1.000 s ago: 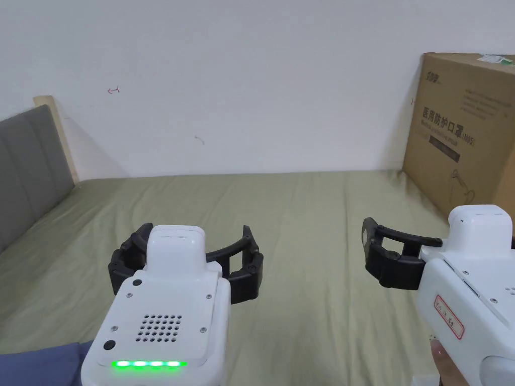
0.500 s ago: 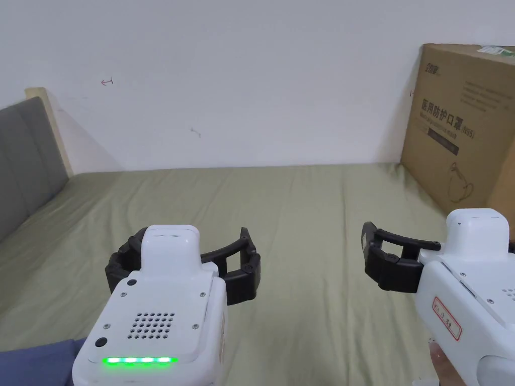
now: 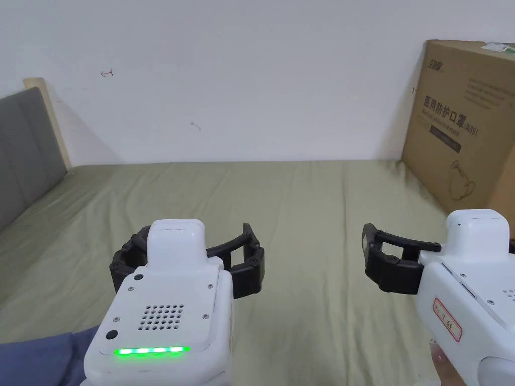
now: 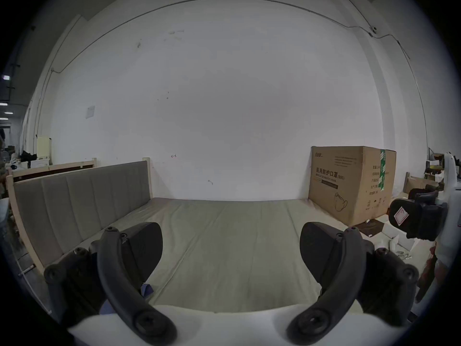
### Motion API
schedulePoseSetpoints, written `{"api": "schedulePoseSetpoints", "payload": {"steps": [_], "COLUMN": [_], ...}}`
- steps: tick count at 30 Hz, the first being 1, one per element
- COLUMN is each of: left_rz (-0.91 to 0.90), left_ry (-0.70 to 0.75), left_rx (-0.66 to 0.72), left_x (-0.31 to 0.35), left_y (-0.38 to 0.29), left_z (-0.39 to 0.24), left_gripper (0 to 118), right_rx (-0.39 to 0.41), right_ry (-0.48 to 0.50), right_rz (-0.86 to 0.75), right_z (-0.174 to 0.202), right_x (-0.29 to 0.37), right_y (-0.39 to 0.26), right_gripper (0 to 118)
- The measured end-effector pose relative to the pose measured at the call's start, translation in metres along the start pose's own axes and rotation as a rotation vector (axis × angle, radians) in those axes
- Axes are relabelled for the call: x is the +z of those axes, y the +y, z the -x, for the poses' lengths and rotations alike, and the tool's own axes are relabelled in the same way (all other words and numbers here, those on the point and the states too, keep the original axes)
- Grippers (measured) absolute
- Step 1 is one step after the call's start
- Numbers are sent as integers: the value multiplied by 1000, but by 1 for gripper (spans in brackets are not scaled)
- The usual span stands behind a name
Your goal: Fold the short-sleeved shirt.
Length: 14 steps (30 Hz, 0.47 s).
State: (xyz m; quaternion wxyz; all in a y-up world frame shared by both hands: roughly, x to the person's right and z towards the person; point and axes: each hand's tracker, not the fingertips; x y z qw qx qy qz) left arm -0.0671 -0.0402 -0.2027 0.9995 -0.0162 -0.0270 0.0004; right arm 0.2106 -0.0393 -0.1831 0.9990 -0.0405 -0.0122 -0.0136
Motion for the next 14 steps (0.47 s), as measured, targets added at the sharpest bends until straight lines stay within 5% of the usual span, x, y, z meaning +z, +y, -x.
{"api": "schedulePoseSetpoints", "payload": {"steps": [14], "left_rz": [28], "left_ry": [5], "left_rx": [-15], "left_x": [-7], "left_y": [-5], "left_z": [-6], "left_gripper": [112], "right_rx": [15], "right_ry": [9], "right_rz": [21], "right_z": [0], "right_x": [-5], "right_y": [-3], "right_gripper": [118]}}
